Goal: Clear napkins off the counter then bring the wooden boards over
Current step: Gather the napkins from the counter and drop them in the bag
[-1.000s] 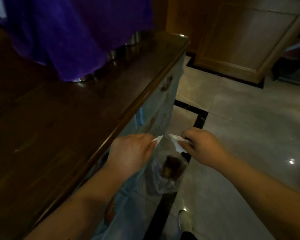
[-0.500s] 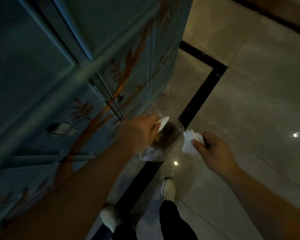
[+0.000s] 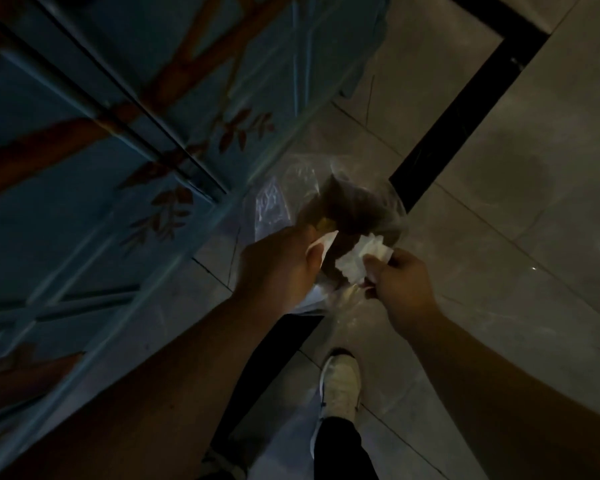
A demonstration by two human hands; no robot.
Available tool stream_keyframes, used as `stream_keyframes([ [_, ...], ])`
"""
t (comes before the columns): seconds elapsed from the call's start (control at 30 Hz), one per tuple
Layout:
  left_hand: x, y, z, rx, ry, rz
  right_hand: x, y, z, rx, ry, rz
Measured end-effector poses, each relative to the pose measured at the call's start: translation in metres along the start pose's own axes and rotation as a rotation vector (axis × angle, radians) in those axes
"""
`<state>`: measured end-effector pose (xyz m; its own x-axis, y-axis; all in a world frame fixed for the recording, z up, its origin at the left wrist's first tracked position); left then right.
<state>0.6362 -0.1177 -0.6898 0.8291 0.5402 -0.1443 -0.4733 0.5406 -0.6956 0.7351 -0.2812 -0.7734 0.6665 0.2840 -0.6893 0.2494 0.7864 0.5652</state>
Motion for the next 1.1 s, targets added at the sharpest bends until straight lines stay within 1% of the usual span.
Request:
stream_keyframes([
  [0.13,0.007,0.025,-0.035,-0.013,0.011,0.055,0.028,0.001,-0.023,-0.098,-0.008,0.037],
  [0.23,0.014,0.035,-0.050,-0.096,0.033,0.039,0.038,0.001,-0.033,-0.033,0.042,0.015],
  [0.33,0.021,0.035,-0.054,-0.140,0.081,0.038,0.037,-0.001,-0.031,-0.032,0.089,0.008],
  [0.37,0.021,0.033,-0.053,-0.149,0.090,0.038,0.033,-0.001,-0.028,-0.068,0.087,0.035],
  [0.43,0.016,0.024,-0.048,-0.157,0.108,0.029,0.018,0.001,-0.016,-0.216,0.068,0.137],
  [0.53,0.002,0.004,-0.033,-0.058,0.155,-0.017,-0.010,0.017,0.000,-0.452,0.052,0.336],
  [0.63,-0.011,-0.037,0.003,-0.009,0.184,-0.092,-0.045,0.045,0.020,-0.608,0.041,0.495],
  [0.77,-0.021,-0.103,0.061,0.052,0.225,-0.201,-0.096,0.093,0.054,-0.811,-0.007,0.585],
  [0.93,-0.034,-0.196,0.152,0.138,0.243,-0.357,-0.192,0.170,0.114,-0.976,-0.162,0.631],
  [1.1,-0.060,-0.295,0.232,0.224,0.205,-0.486,-0.312,0.219,0.182,-1.082,-0.345,0.619],
])
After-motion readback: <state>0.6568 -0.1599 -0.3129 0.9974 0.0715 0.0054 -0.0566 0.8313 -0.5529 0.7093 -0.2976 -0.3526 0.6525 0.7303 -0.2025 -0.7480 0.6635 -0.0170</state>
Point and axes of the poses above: each hand's wrist, its own x-axis towards the middle knuckle, its own z-axis out of the back of the hand, y = z × x, the point moved 7 cm from there along x, towards the middle knuckle, and after that the axes turned 15 degrees about -x, right-handed, at the moved point
